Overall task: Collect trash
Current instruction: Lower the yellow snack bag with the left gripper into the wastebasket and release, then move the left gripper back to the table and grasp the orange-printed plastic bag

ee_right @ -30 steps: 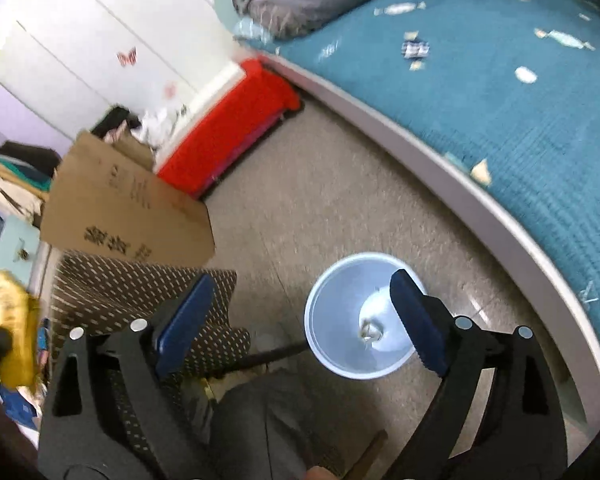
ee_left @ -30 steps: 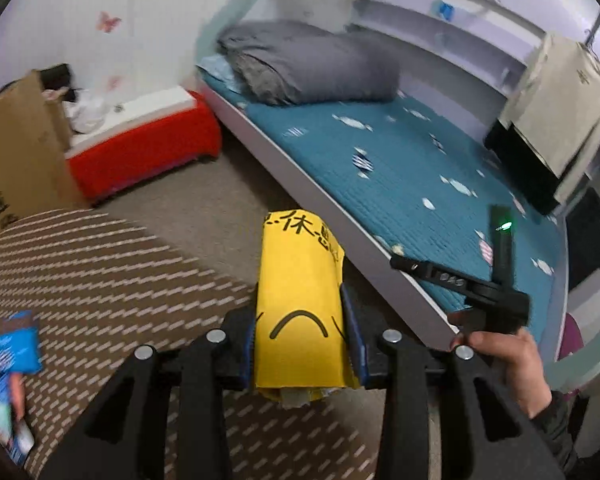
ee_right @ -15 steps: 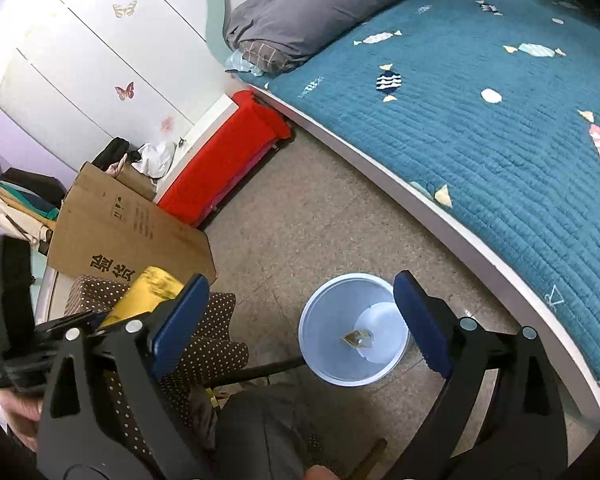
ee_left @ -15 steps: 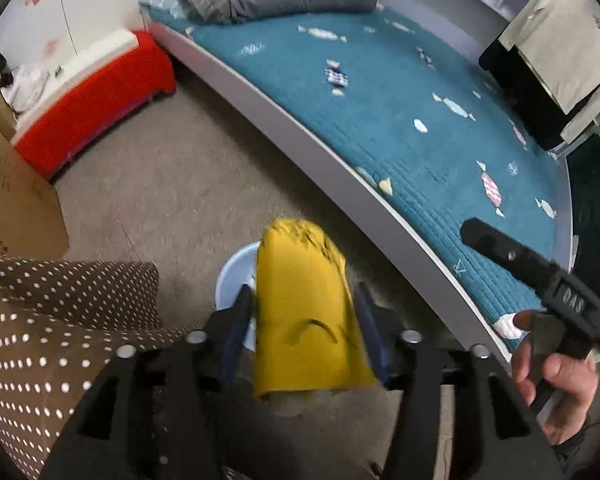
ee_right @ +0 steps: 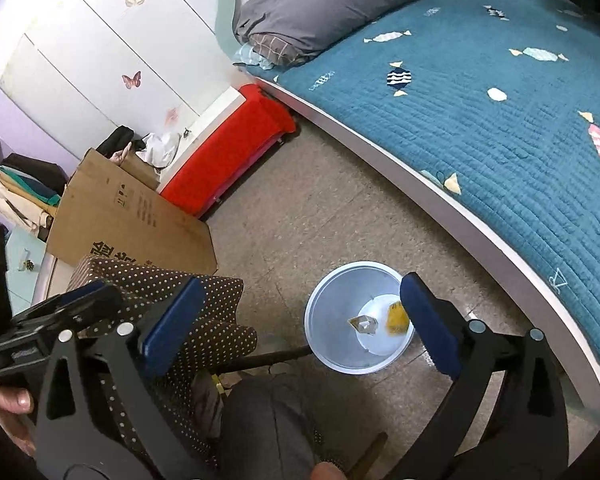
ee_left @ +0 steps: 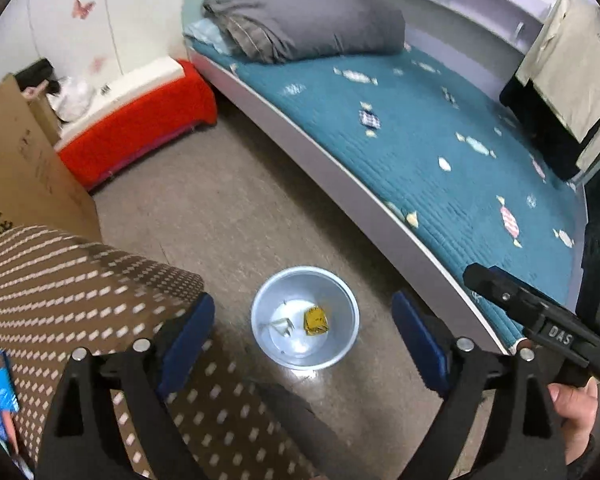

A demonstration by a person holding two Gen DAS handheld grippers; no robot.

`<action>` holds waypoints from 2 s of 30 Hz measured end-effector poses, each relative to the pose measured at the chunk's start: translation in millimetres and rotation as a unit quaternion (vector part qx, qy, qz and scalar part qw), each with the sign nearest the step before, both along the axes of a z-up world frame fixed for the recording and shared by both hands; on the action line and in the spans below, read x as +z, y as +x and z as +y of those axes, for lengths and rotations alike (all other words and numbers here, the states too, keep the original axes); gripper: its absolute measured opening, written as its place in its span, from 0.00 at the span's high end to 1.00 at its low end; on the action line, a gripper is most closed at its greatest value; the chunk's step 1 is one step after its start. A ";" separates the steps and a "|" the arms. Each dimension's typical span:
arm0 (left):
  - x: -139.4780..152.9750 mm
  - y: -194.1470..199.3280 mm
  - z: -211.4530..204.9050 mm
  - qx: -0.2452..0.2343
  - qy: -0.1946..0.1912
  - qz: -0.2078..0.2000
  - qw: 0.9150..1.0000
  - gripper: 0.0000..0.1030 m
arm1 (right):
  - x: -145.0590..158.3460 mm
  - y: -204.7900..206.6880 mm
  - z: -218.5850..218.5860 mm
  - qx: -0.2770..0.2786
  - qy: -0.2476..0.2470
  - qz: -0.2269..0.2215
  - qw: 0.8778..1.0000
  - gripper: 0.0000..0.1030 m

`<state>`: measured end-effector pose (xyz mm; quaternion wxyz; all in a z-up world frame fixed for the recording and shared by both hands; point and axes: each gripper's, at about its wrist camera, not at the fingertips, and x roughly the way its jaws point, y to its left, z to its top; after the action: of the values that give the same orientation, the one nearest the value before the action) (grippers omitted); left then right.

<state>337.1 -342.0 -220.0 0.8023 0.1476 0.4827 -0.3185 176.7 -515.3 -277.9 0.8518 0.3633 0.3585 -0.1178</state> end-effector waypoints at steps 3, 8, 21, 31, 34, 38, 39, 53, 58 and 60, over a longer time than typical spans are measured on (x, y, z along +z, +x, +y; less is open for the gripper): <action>18.3 -17.9 17.2 0.009 -0.015 -0.034 0.999 0.11 | 15.2 -3.8 11.9 0.005 -0.014 -0.009 1.000 0.06; 44.7 -45.7 43.0 0.028 -0.035 -0.077 0.996 0.10 | 45.2 -11.6 33.4 0.019 -0.036 -0.036 0.999 0.06; 99.2 -101.2 123.2 0.085 -0.069 -0.160 0.981 0.10 | 115.4 -24.1 110.5 0.068 -0.093 -0.083 0.990 0.06; 114.9 -131.4 205.1 0.133 -0.079 -0.204 0.967 0.09 | 145.1 -21.4 194.5 0.145 -0.121 -0.110 0.976 0.06; 119.8 -137.8 235.4 0.153 -0.085 -0.217 0.960 0.09 | 152.7 -19.4 221.5 0.173 -0.133 -0.118 0.969 0.06; 123.4 -145.9 280.3 0.186 -0.084 -0.235 0.950 0.09 | 157.2 -15.1 252.2 0.207 -0.142 -0.124 0.960 0.06; 123.3 -147.1 293.5 0.196 -0.080 -0.240 0.947 0.09 | 157.8 -13.6 259.5 0.215 -0.144 -0.125 0.958 0.06; 79.0 -100.2 430.1 0.260 -0.041 -0.194 0.945 0.09 | 138.2 21.5 346.3 0.310 -0.147 -0.109 0.933 0.06; 54.1 -67.7 433.2 0.225 -0.031 -0.161 0.960 0.09 | 129.9 28.0 356.0 0.321 -0.144 -0.101 0.931 0.06; 46.2 -60.3 428.3 0.211 -0.025 -0.155 0.965 0.14 | 126.3 29.6 357.9 0.321 -0.143 -0.096 0.931 0.06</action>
<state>276.8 86.3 -173.8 0.9197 0.0697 0.3649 -0.1272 206.3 -157.5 -151.6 0.9176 0.1126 0.3518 0.1469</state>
